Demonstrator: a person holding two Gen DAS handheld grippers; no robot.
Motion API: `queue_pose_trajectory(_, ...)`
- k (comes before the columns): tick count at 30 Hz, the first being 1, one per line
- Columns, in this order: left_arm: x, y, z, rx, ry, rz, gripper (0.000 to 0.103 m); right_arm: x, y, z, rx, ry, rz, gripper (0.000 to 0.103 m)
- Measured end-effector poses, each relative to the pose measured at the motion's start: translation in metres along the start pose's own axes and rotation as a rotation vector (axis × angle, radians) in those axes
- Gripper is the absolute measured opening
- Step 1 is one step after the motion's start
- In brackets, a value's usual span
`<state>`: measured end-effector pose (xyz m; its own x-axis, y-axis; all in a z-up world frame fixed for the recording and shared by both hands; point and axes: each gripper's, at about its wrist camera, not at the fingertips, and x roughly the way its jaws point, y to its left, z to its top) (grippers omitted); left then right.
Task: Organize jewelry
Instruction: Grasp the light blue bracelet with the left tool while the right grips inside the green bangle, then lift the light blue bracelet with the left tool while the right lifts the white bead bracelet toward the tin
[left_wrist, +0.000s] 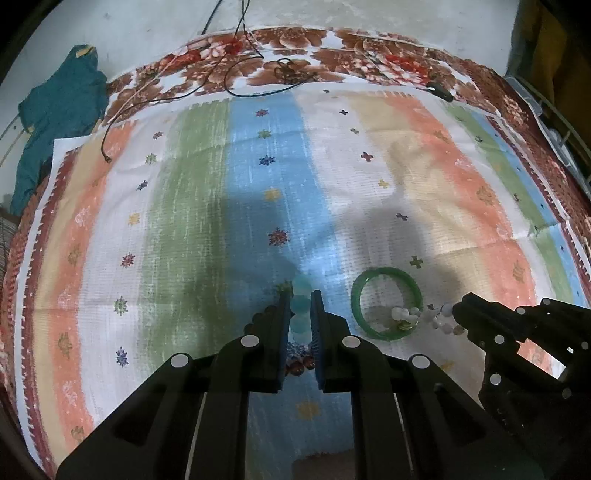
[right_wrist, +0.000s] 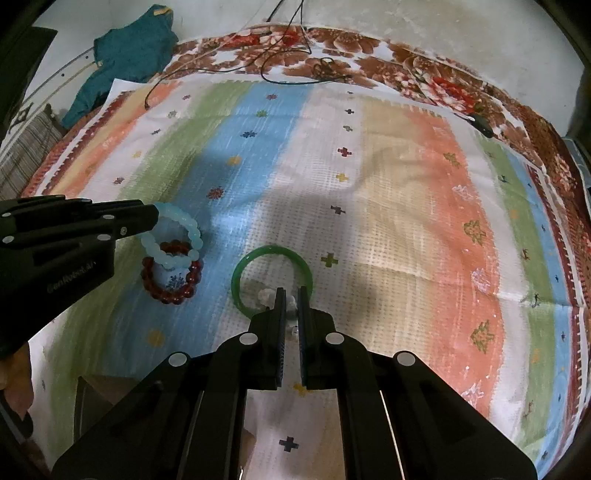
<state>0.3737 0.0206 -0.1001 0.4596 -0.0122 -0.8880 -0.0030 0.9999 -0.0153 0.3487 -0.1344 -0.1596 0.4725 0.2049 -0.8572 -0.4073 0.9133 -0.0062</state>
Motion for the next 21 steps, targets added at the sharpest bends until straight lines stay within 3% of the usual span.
queue_pose_trajectory(21,-0.045,-0.006,-0.015,0.006,-0.026,0.021,0.011,-0.043,0.002,-0.006,0.032,-0.072,0.035,0.007)
